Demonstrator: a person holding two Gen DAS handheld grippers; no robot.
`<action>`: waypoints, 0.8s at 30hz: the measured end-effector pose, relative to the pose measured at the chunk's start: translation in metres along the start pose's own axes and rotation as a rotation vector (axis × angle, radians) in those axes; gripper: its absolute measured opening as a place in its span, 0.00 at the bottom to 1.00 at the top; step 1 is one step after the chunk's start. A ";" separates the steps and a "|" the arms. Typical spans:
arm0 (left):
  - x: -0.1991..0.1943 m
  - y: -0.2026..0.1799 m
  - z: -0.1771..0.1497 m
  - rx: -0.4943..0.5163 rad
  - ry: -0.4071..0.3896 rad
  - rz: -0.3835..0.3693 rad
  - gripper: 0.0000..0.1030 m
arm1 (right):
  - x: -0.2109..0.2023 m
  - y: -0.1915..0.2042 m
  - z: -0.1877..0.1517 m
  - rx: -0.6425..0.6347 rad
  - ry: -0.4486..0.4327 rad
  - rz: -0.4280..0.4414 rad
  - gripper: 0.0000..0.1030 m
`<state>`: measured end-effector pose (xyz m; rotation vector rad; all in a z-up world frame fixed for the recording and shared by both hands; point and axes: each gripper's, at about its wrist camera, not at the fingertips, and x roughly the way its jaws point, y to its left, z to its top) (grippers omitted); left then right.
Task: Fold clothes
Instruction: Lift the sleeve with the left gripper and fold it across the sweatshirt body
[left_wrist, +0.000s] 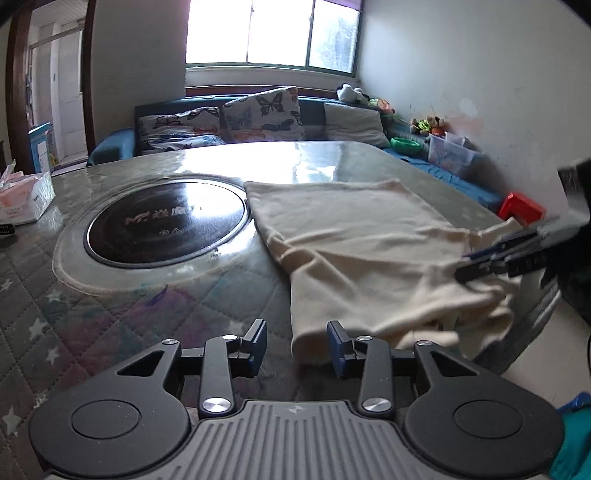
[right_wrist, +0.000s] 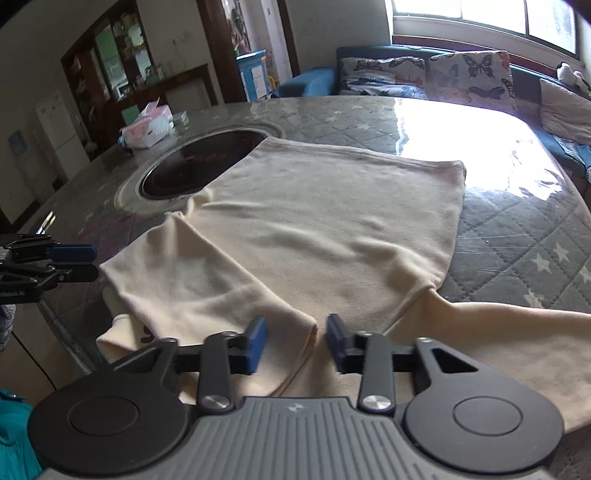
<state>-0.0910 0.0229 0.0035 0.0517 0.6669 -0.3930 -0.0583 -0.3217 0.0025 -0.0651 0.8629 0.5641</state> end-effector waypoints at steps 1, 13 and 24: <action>0.002 0.000 -0.002 0.006 0.000 -0.004 0.37 | 0.000 0.002 0.001 -0.011 0.007 -0.004 0.23; -0.006 -0.005 -0.012 0.014 -0.080 0.068 0.03 | -0.030 0.034 0.050 -0.195 -0.157 -0.079 0.07; -0.013 0.012 -0.019 -0.044 -0.025 0.144 0.00 | 0.003 0.026 0.049 -0.181 -0.087 -0.099 0.09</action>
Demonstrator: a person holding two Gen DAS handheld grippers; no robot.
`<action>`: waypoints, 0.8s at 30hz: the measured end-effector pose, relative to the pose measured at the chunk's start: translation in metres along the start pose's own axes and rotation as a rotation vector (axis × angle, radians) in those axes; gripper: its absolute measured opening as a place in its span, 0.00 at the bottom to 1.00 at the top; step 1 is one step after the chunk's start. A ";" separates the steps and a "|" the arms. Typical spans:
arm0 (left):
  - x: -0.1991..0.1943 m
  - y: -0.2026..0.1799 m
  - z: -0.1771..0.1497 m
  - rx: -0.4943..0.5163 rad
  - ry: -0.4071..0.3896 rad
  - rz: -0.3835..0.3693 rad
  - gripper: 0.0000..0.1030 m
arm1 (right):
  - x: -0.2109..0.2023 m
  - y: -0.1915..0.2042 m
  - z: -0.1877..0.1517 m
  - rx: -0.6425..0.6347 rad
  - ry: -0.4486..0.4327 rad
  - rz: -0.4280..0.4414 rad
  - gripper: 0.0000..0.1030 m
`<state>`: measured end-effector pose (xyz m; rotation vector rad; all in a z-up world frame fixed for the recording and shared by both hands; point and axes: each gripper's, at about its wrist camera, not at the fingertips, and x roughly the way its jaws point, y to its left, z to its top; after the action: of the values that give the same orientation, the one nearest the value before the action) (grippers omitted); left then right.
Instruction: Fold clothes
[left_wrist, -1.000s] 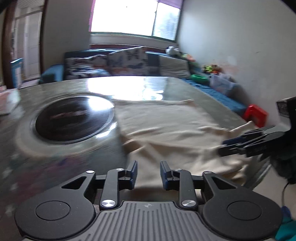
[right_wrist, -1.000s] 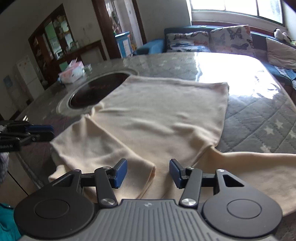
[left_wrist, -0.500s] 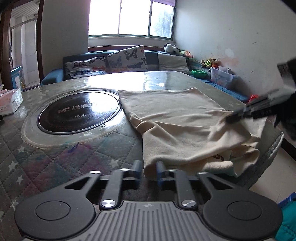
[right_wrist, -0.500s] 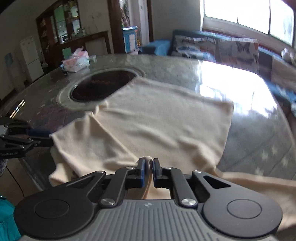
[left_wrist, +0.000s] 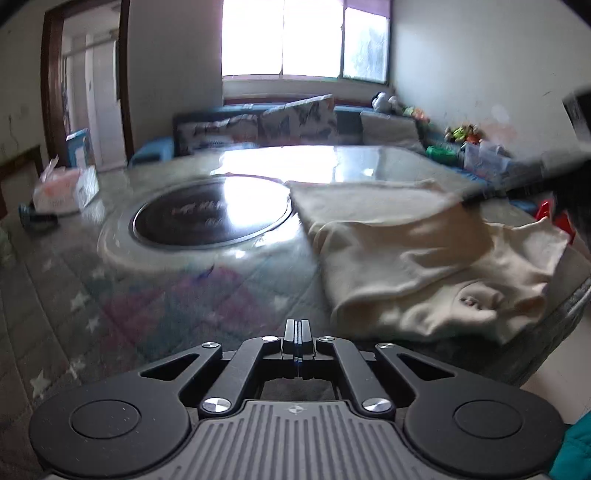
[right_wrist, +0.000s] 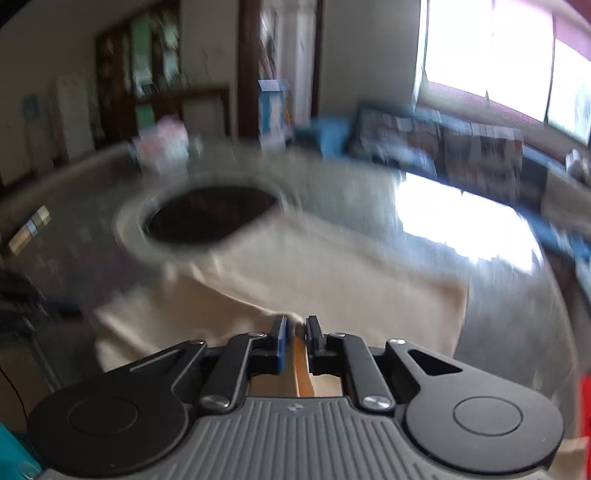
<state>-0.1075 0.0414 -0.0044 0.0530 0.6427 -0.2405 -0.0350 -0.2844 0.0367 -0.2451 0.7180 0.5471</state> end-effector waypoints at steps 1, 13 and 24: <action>0.001 0.003 0.005 -0.005 0.001 -0.001 0.01 | 0.008 -0.003 -0.009 0.013 0.041 -0.014 0.09; 0.049 0.014 0.065 -0.148 0.021 -0.110 0.05 | 0.008 -0.020 -0.028 0.141 0.068 0.036 0.32; 0.027 -0.017 0.051 -0.006 -0.031 -0.162 0.26 | 0.000 -0.015 -0.020 0.168 0.020 0.057 0.04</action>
<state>-0.0610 0.0127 0.0206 -0.0090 0.6171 -0.3948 -0.0380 -0.3042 0.0229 -0.0735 0.7875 0.5355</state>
